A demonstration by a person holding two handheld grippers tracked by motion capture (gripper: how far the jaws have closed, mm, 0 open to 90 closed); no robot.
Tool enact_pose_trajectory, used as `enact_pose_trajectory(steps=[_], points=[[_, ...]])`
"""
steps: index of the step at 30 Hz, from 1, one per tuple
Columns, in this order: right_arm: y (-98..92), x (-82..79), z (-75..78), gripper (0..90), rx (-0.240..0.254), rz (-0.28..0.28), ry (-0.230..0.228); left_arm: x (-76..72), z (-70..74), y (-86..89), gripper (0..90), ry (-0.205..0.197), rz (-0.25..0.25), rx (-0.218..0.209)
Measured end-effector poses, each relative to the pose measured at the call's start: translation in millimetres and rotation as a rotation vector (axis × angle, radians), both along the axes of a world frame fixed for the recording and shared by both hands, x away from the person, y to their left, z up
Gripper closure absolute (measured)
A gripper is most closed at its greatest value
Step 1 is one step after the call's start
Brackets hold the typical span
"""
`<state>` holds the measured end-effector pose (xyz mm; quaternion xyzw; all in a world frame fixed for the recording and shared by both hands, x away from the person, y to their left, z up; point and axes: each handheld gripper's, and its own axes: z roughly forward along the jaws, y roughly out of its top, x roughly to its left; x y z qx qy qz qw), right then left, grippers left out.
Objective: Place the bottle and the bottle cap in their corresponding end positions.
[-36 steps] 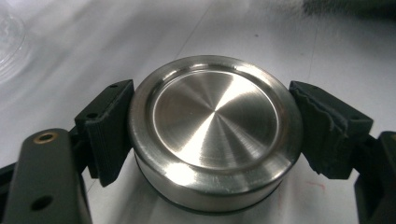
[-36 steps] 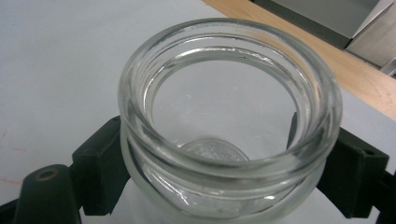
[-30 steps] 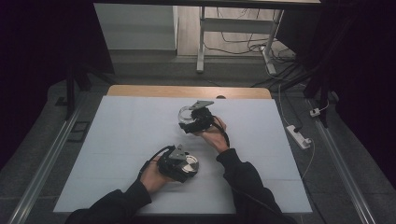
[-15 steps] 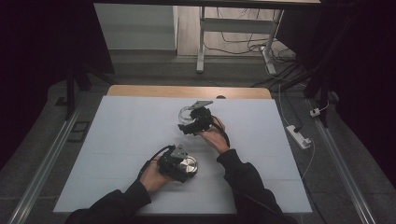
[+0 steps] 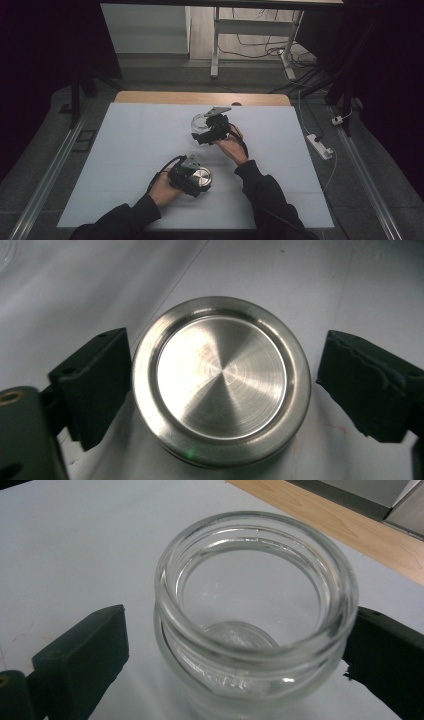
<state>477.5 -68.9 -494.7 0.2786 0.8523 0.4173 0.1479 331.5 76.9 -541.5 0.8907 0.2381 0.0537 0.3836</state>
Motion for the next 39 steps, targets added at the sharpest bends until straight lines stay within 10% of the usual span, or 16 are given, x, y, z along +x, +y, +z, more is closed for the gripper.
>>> enact_pose_trajectory(steps=[39], points=[[-16.7, -37.5, 25.4, 0.0, 0.003, 0.059, 0.003, -14.5, 29.1, 44.6, 0.0, 0.074, -0.026, -0.228]])
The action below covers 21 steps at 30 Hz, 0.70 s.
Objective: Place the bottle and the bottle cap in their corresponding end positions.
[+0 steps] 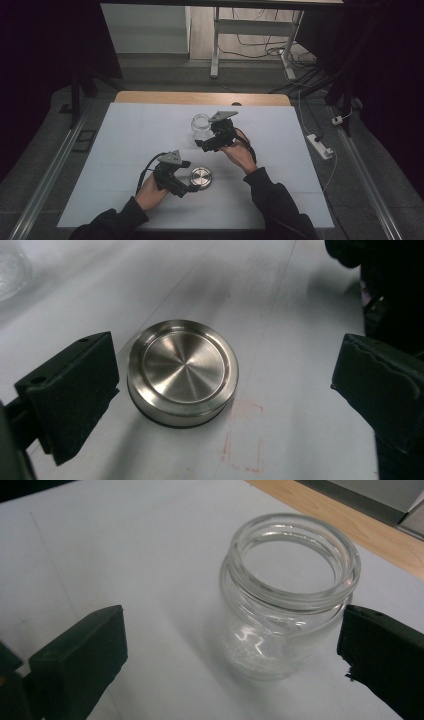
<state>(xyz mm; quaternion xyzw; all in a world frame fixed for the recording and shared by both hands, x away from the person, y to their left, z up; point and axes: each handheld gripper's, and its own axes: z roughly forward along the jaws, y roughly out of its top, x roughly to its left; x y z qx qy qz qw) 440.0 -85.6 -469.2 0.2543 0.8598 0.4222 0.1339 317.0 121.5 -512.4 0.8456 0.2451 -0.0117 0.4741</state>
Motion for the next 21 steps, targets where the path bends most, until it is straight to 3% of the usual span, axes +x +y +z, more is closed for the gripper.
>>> enact_pose_trajectory(steps=[6, 16, 21], points=[[-1.2, -10.2, 7.1, 0.0, 0.041, 0.018, 0.01, -1.5, 3.3, 7.6, 0.0, 0.007, -0.002, -0.027], [-0.3, -32.8, 11.5, 0.0, 0.025, 0.093, -0.038, -7.4, 8.0, 16.9, 0.0, -0.01, -0.009, -0.004], [-1.8, -43.5, 12.8, 0.0, 0.026, 0.09, -0.018, -12.2, 10.8, 23.7, 0.0, -0.028, 0.001, -0.008]])
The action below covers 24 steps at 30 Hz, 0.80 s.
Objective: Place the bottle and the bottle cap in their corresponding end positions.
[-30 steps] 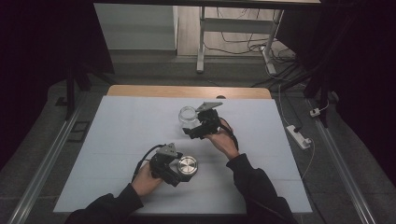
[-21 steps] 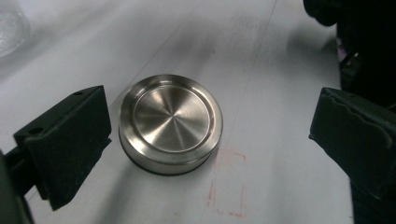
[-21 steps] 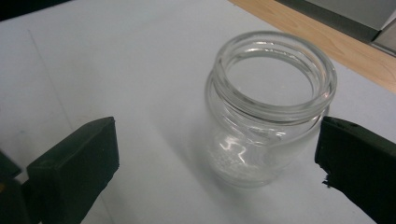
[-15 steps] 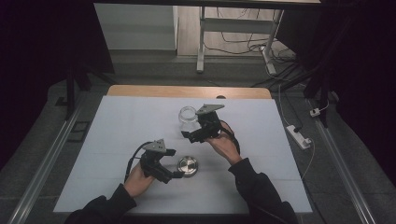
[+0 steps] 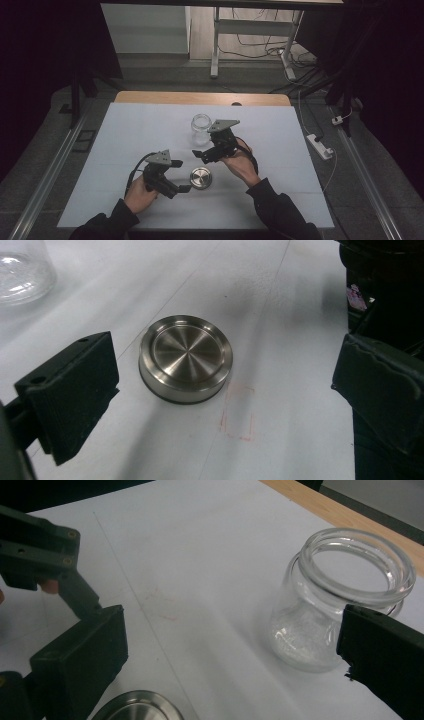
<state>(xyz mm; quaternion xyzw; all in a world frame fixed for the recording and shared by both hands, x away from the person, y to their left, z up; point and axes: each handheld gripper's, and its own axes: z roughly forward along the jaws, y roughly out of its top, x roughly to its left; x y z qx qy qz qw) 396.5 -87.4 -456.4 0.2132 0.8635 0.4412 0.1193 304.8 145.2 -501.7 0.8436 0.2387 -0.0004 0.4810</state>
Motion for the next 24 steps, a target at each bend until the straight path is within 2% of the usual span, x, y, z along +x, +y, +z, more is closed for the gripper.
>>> enact_pose_trajectory(steps=[6, 17, 24], points=[[-6.9, -10.6, -2.4, 0.0, 0.052, -0.013, 0.064, -5.9, 1.6, 9.6, 0.0, -0.025, 0.023, -0.002], [-18.4, -26.0, -10.1, 0.0, 0.035, -0.027, 0.065, -15.8, 2.4, 20.2, 0.0, -0.045, 0.061, 0.012], [-26.6, -33.3, -13.5, 0.0, 0.02, -0.026, 0.067, -22.2, 4.4, 25.4, 0.0, -0.038, 0.088, 0.026]])
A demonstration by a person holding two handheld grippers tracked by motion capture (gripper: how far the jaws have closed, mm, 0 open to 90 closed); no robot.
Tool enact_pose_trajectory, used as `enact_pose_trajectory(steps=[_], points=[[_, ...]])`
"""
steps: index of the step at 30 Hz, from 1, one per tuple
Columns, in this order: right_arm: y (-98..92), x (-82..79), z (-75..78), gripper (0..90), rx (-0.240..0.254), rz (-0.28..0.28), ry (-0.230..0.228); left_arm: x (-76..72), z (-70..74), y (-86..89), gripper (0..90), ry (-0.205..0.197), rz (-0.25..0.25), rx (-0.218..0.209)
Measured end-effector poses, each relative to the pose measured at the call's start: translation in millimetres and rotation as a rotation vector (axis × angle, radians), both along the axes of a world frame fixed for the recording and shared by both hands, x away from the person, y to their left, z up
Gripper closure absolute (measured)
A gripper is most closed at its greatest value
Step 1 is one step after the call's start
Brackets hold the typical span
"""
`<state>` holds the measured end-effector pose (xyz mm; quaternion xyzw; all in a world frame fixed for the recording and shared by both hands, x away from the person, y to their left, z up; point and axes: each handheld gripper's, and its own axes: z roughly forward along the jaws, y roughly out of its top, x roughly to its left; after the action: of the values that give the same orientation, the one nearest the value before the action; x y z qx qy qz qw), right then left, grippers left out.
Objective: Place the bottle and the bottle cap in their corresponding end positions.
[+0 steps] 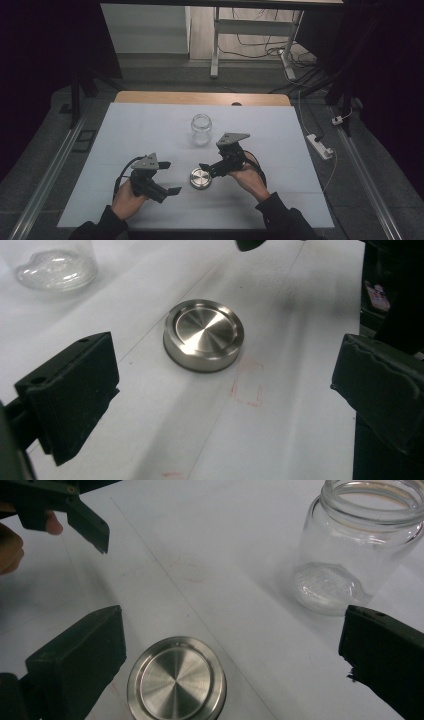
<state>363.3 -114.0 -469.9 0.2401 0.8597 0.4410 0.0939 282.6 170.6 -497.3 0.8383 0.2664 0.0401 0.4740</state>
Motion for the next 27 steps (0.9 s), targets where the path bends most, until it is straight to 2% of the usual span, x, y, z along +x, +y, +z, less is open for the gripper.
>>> enact_pose_trajectory(steps=[13, 27], points=[[-12.4, -19.1, 1.6, 0.0, -0.016, 0.005, -0.017, -10.8, 1.6, 14.7, 0.0, 0.007, 0.055, 0.0], [-31.0, -35.4, 5.0, 0.0, 0.002, -0.013, -0.023, -22.5, 3.0, 31.6, 0.0, 0.02, 0.09, -0.011]])
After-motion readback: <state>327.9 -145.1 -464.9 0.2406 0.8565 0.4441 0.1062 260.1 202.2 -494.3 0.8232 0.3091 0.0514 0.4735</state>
